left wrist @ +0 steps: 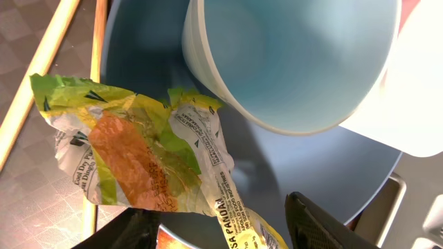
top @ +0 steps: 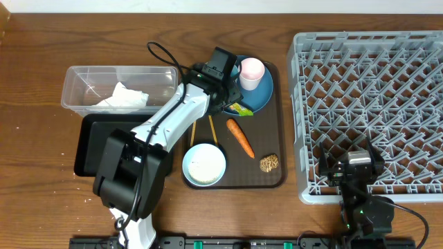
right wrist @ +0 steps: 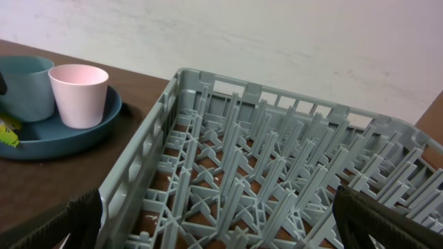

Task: Sort waste into correct bins and load items into the dishwasher rack
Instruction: 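Grasp the green snack wrapper with the left gripper and lift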

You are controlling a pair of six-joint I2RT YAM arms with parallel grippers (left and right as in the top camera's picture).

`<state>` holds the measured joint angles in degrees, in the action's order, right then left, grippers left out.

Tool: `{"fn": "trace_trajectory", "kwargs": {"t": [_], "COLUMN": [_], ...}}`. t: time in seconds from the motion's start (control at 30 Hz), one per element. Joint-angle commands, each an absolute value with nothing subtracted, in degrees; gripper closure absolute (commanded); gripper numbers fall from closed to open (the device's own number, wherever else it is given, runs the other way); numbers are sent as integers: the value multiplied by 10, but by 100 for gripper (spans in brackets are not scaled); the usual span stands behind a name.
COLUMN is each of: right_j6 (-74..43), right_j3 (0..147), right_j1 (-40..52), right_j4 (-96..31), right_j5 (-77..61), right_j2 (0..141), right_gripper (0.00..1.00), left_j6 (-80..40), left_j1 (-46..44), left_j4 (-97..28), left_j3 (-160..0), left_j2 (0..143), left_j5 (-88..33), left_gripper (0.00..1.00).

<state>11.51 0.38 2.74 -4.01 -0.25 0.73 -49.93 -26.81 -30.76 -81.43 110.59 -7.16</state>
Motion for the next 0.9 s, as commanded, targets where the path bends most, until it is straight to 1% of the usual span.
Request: {"fn": "trace_trajectory", "kwargs": {"t": [0.0, 0.63, 0.67, 0.87], "right_j6": [119, 119, 119, 119], "right_j3": [3, 3, 3, 3], "right_j1": [23, 23, 23, 23], "right_j4": [-42, -42, -42, -42], "right_j5": [-4, -4, -4, -4], "right_j2": [6, 6, 6, 6], "right_gripper": [1, 1, 1, 1], "left_j6": [-503, -503, -503, -503], "left_j1": [-269, -269, -269, -269], "left_j4": [-307, -287, -284, -281], "left_j3": [-812, -812, -812, -812], "left_j2": [1117, 1152, 1152, 1152], "left_j5": [-53, -53, -53, -54], "left_gripper": [41, 42, 43, 67]}}
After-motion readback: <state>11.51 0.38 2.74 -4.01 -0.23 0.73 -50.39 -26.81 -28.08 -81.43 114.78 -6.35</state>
